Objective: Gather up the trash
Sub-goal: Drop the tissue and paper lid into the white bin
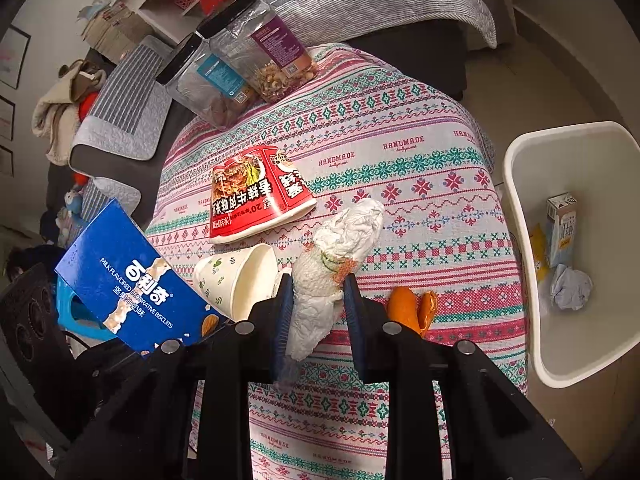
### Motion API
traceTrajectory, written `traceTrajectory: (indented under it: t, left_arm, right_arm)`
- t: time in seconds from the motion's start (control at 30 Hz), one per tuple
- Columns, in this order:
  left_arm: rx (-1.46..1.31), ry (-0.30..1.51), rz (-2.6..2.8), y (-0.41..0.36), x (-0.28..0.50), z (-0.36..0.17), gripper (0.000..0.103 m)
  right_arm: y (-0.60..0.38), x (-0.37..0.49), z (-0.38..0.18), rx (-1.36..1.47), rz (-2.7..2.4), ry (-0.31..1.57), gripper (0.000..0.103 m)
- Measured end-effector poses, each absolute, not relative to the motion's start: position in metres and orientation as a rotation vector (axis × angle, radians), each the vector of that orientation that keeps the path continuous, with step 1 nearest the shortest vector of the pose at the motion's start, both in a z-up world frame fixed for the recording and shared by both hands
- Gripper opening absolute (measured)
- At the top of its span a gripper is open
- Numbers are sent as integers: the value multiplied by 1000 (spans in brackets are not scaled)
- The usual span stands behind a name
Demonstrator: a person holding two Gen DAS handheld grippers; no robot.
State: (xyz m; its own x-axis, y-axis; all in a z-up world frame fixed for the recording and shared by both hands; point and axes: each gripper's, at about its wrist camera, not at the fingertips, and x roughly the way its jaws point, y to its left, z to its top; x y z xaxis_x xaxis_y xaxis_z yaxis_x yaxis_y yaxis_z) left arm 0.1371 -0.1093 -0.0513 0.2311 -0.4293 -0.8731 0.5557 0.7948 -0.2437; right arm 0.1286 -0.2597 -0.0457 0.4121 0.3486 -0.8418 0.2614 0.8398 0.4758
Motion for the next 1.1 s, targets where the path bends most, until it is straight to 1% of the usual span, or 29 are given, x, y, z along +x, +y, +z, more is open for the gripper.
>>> traceTrajectory:
  t: [0.27, 0.57, 0.67, 0.87, 0.93, 0.97, 1.0, 1.03, 1.1]
  left_arm:
    - [111, 1152, -771, -152, 115, -52, 12]
    - [82, 1180, -883, -214, 87, -55, 13]
    - [105, 1197, -919, -241, 74, -60, 13]
    - [159, 1220, -959, -283, 60, -74, 14]
    - [169, 1207, -956, -294, 59, -76, 18]
    - [169, 1195, -957, -299, 57, -77, 23]
    - [173, 1190, -954, -302, 58, -78, 46]
    - [180, 1180, -939, -304, 59, -79, 64]
    - [177, 1183, -941, -302, 63, -81, 64]
  right_arm:
    - [-302, 111, -36, 694, 27, 1137, 25]
    - [-387, 66, -19, 815, -77, 1033, 25]
    - [-415, 52, -20, 881, -125, 1008, 25]
    - [-449, 31, -17, 912, -194, 972, 25]
    - [-457, 27, -18, 903, -231, 976, 26]
    - [-461, 26, -18, 897, -251, 977, 28]
    - [-463, 25, -20, 900, -269, 980, 29]
    - [-466, 23, -22, 915, -282, 980, 30]
    - [-472, 21, -26, 954, -284, 978, 32]
